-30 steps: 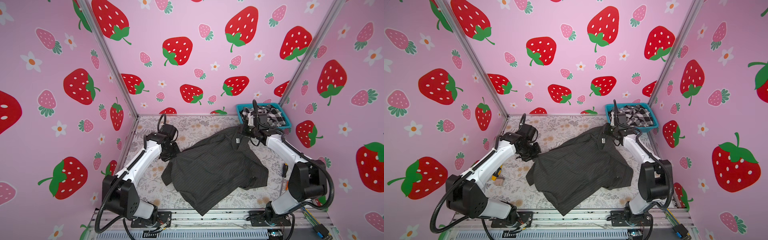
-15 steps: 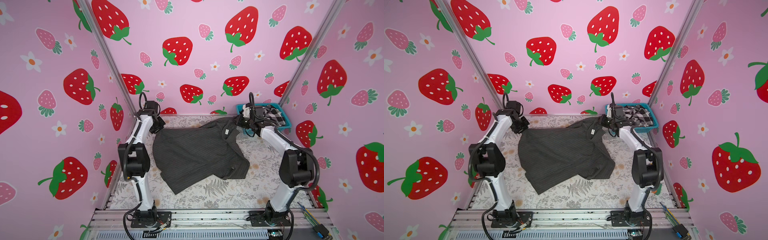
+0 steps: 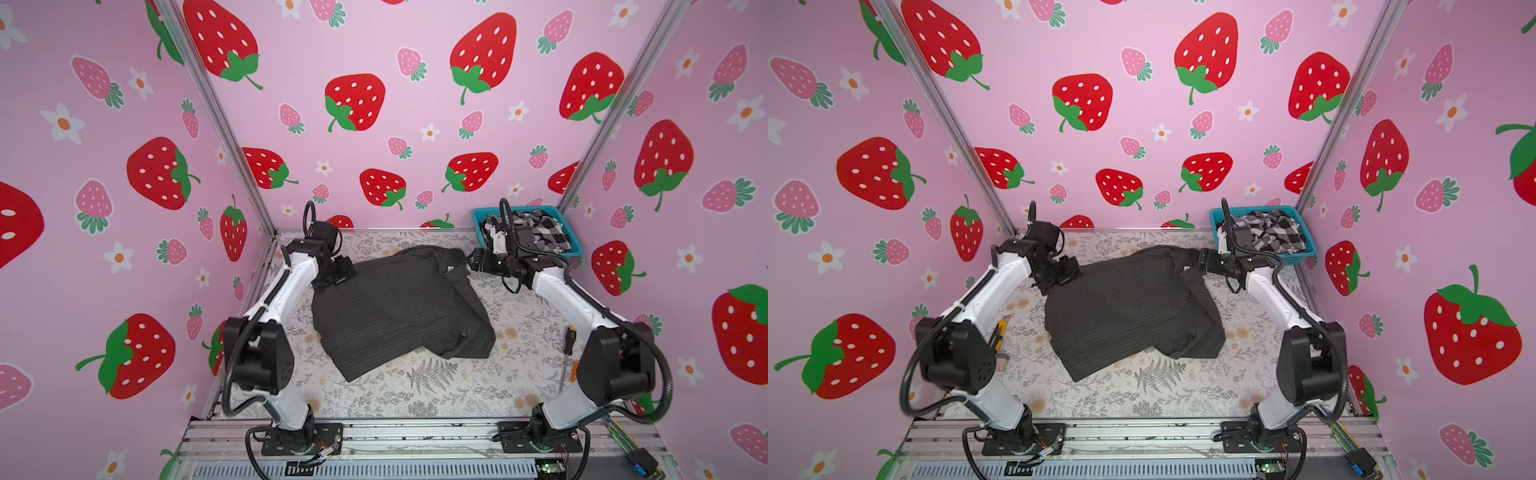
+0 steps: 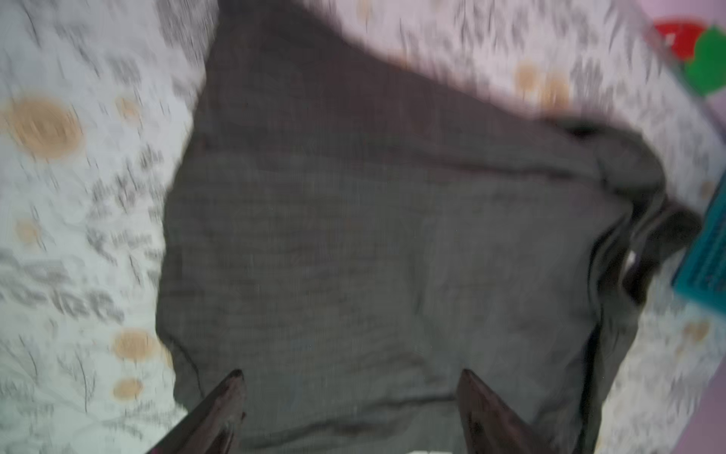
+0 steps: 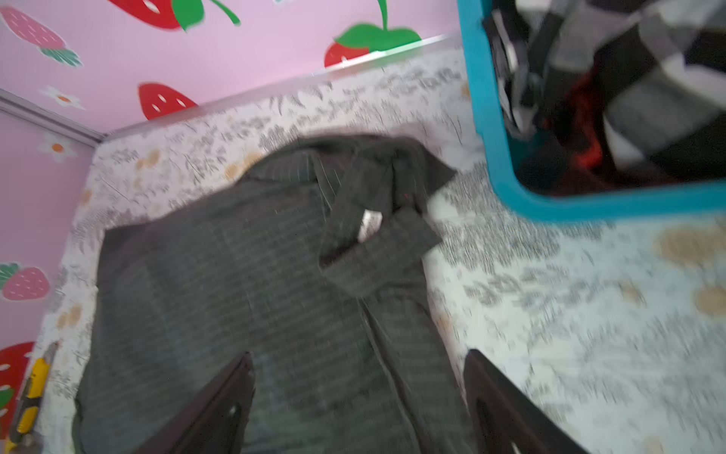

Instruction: Fold and stack the long sleeve shirts

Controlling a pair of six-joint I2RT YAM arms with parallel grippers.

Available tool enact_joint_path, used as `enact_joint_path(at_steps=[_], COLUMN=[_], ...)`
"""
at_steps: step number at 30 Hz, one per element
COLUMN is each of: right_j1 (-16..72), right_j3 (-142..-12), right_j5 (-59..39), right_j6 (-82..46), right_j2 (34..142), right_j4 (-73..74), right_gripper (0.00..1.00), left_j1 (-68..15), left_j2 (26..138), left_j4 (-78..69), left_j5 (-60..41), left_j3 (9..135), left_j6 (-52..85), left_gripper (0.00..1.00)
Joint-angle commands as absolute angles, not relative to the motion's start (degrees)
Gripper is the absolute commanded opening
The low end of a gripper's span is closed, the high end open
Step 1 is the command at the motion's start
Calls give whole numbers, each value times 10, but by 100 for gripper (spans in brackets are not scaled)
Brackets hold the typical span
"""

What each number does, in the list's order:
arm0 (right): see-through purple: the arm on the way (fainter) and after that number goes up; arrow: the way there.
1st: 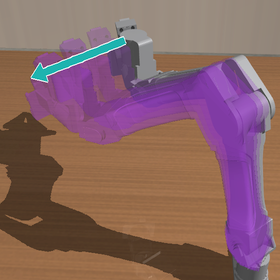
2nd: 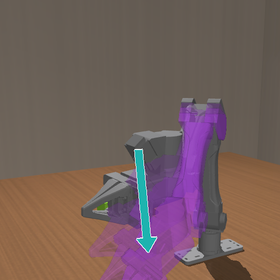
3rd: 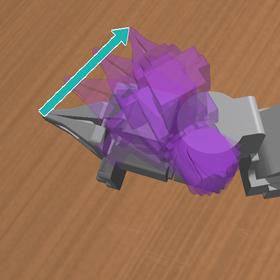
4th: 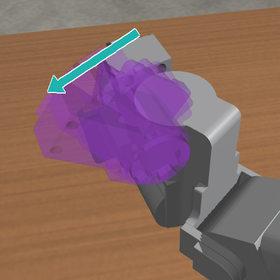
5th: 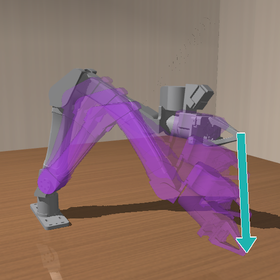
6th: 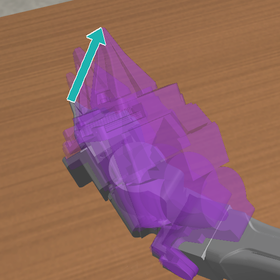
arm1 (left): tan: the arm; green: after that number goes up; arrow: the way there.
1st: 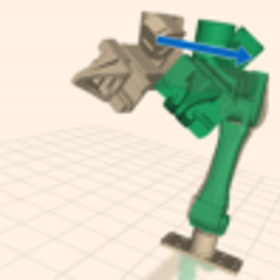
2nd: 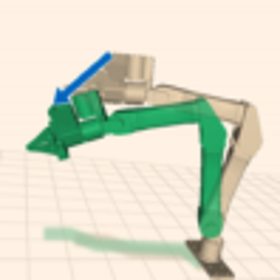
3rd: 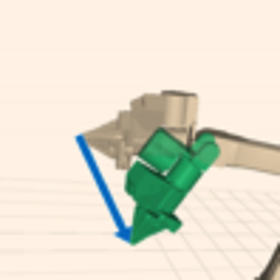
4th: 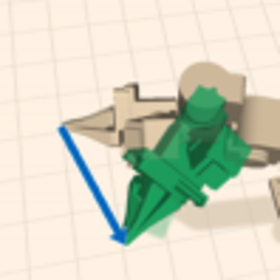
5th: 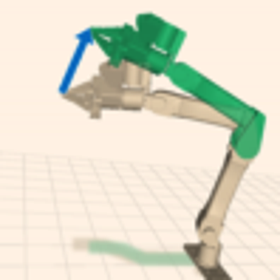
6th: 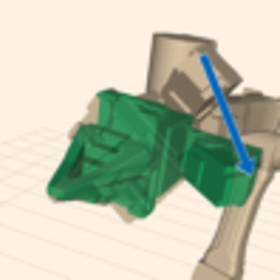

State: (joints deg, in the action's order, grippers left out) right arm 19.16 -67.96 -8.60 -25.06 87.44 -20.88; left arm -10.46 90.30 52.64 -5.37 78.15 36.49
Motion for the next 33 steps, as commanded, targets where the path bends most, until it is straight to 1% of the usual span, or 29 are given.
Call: enact_joint_path(at_steps=[1, 2, 5, 7, 9, 12, 14, 16, 19, 22, 26, 28, 30, 33], right_j1=[235, 241, 277, 311, 321, 318, 313, 321, 367, 417, 494, 521, 540, 561], right_j3=[-582, -556, -495, -475, -466, -440, -429, -435, -463, -492, -523, -518, -516, -530], right_j5=[-1, 13, 32, 47, 45, 55, 36, 35, 72, 78, 108, 72, 34, 32], right_j6=[-261, -281, -322, -342, -356, -378, -390, -400, -405, -403, -410, -400, -390, -385], right_j2=[848, 838, 796, 776, 782, 795, 804, 809, 797, 798, 814, 818, 836, 870], right_j4=[-277, -287, -293, -295, -311, -308, -297, -302, -331, -359, -409, -382, -353, -341], right_gripper=[85, 85, 86, 88, 87, 82, 74, 72, 71, 74, 82, 85, 85, 86], left_j1=[-119, -134, -161, -155, -141, -119, -115, -108, -89, -59, -29, -20, -12, -7], left_j2=[856, 839, 838, 857, 882, 931, 951, 968, 1008, 1042, 1070, 1089, 1105, 1118], left_j4=[514, 496, 468, 442, 414, 398, 403, 403, 393, 387, 404, 415, 425, 440], left_j5=[-97, -123, -149, -173, -192, -216, -201, -191, -196, -199, -168, -164, -162, -155], left_j3=[639, 605, 563, 548, 541, 555, 574, 584, 588, 595, 640, 669, 695, 723], left_j6=[389, 397, 414, 429, 443, 455, 454, 454, 454, 452, 427, 412, 402, 393], left_gripper=[81, 80, 74, 71, 66, 59, 55, 54, 44, 31, 30, 30, 29, 27])
